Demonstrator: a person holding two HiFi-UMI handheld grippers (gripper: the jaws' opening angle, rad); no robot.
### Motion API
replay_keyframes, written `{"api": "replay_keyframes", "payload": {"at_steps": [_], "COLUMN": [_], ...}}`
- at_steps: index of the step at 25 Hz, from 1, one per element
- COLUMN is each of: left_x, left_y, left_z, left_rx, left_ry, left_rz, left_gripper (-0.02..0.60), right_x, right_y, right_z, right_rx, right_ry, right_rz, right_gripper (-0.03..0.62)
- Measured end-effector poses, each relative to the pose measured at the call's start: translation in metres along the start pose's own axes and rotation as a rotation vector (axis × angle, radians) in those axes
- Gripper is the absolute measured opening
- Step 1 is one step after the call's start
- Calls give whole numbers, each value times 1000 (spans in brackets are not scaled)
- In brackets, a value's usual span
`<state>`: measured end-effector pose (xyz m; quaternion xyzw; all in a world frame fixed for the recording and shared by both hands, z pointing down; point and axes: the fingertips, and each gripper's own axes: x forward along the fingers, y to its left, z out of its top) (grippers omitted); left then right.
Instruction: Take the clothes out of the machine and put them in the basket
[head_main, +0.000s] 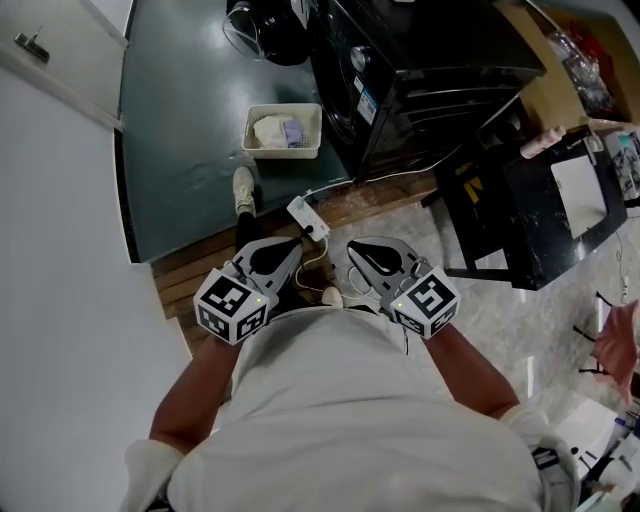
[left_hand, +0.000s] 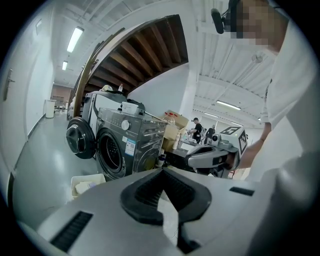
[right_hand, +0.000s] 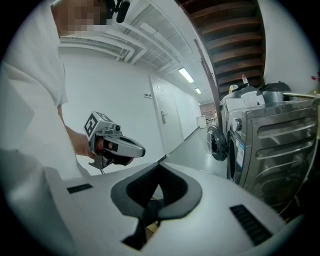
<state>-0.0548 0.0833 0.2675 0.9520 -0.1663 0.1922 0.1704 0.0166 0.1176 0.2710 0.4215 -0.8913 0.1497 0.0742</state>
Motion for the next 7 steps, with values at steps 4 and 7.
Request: {"api": "replay_keyframes", "payload": {"at_steps": [4,7], "left_x": [4,7], "left_y": [-1,-1], "left_z": [3,4], "left_rx": [-1,-5], "left_ry": [-2,-9], "left_rz": [-11,-21], "left_gripper": [-2,-2], "right_x": [1,1], "right_y": [-2,-4], "right_z": [0,1], "right_rx": [4,1], "right_ry": [-13,-22], "right_rz": [2,5], "right_gripper": [5,5]}}
